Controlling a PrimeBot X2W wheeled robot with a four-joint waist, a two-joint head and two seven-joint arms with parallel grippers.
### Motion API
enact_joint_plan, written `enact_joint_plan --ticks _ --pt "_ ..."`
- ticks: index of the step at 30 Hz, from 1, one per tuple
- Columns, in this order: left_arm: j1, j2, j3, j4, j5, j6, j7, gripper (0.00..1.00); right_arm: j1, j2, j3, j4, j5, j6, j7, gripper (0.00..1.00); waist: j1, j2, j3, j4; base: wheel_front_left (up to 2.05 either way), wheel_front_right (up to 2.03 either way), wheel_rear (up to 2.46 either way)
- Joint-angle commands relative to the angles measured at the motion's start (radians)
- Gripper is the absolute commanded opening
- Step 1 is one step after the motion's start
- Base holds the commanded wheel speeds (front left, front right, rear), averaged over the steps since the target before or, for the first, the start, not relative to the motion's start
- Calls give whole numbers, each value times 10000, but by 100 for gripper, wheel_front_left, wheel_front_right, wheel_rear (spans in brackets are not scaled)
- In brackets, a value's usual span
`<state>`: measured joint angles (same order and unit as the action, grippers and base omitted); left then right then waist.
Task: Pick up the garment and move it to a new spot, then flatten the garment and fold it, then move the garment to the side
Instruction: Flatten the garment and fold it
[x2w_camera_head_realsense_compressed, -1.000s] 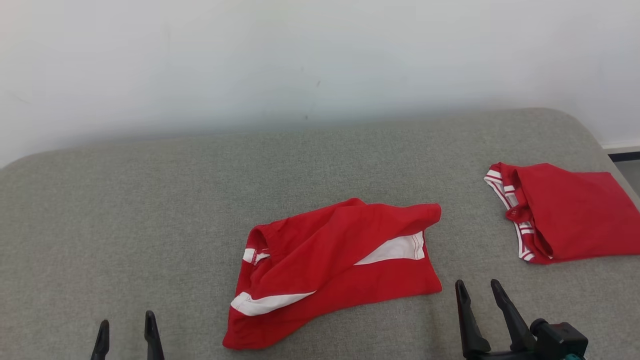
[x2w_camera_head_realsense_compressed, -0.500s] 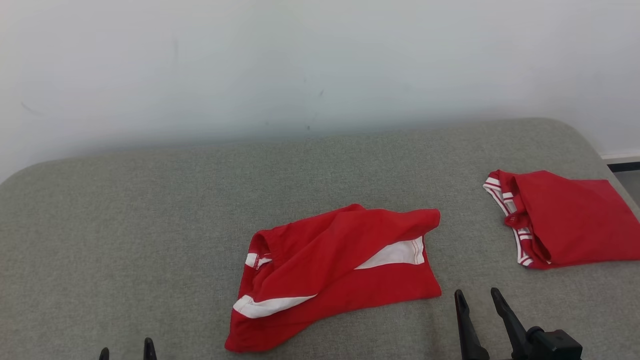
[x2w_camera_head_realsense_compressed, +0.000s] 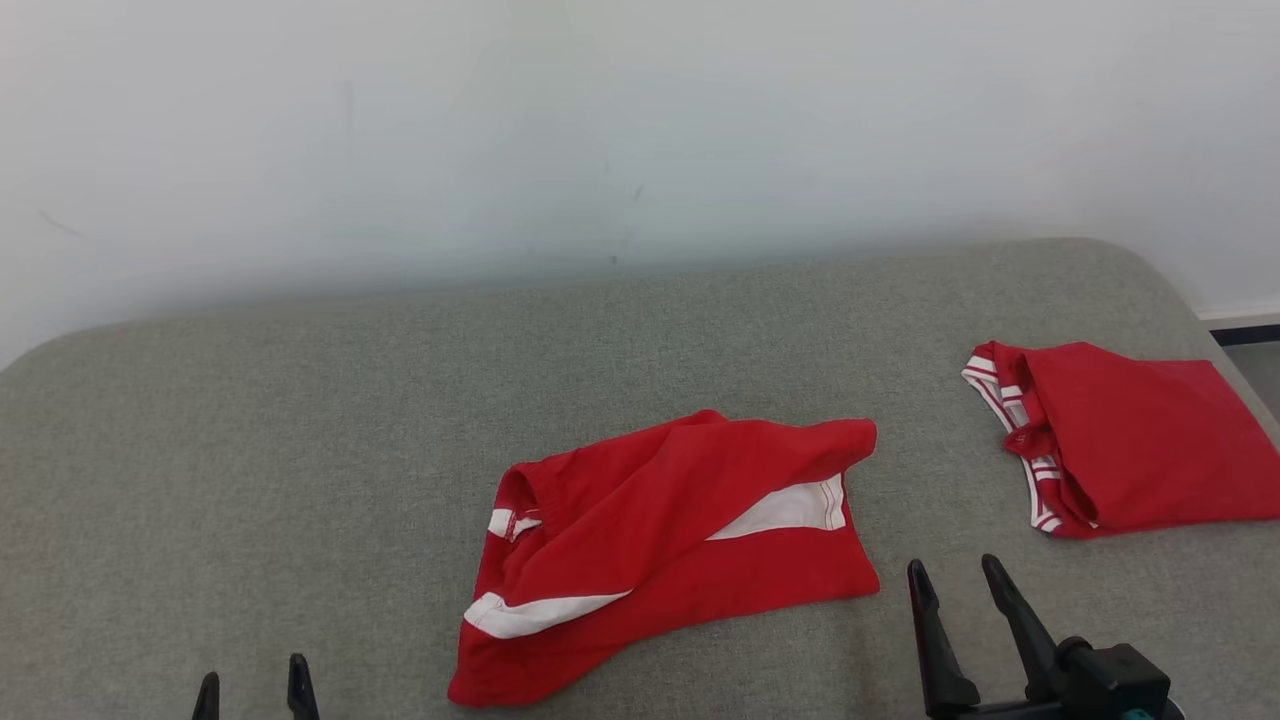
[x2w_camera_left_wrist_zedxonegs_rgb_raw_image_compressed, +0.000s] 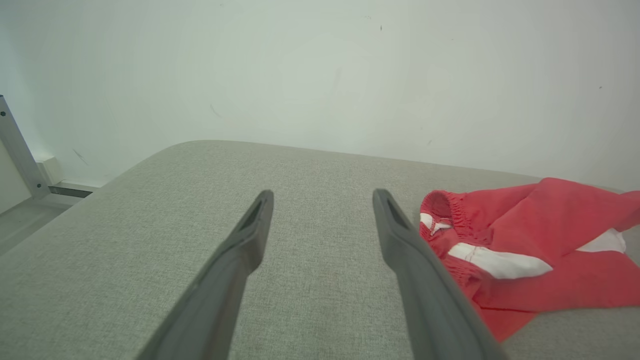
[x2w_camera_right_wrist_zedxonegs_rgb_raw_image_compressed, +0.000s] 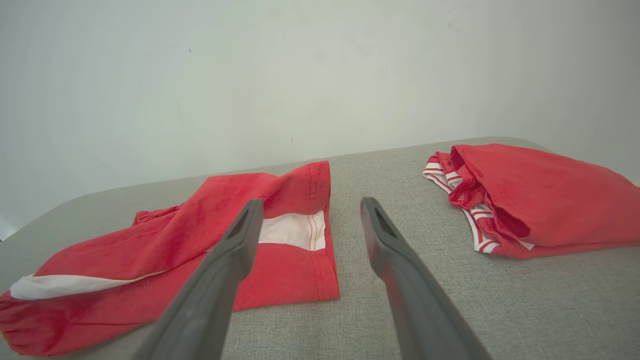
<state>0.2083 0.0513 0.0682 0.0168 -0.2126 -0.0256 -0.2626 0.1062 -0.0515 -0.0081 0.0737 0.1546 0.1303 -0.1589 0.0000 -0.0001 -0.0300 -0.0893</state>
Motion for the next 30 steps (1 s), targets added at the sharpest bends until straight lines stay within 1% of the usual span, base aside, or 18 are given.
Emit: enact_joint_plan --ticks 1,16,19,21,23,25,28,29,30 --pt "-61 -14 -29 41 -38 39 -25 100 -4 -2 -30 -127 -136 5 -61 100 0 1 0 -5 0 0 0" --pt "102 -14 -198 381 -181 43 -26 100 71 11 -229 -371 -170 5 125 100 0 1 -63 32 0 0 0" --pt "148 -14 -236 454 -281 -4 -26 100 49 12 -211 -330 -136 5 185 100 0 1 -90 9 0 0 0" --pt "180 -16 -335 656 -331 -160 -26 100 -4 -47 -130 -275 -86 5 369 100 0 1 -93 -12 0 0 0" --pt "-34 -8 -469 978 -381 -398 -26 100 -123 -192 -33 -185 57 5 782 100 0 1 -39 -17 0 0 0" --pt "-494 208 -716 1400 -420 -640 81 100 -408 -478 52 -145 199 5 1247 100 0 1 36 -13 0 0 0" --pt "-1287 557 -1290 1897 -607 -900 792 100 -851 -910 245 45 496 5 2285 100 0 1 182 6 0 0 0" --pt "-1555 667 -1546 2051 -723 -971 1212 100 -1037 -1094 327 125 580 5 2690 100 0 1 229 21 0 0 0" --pt "-1908 912 -1823 2146 -652 -991 1590 100 -1258 -1296 464 155 685 5 3049 100 0 1 289 32 0 0 0"
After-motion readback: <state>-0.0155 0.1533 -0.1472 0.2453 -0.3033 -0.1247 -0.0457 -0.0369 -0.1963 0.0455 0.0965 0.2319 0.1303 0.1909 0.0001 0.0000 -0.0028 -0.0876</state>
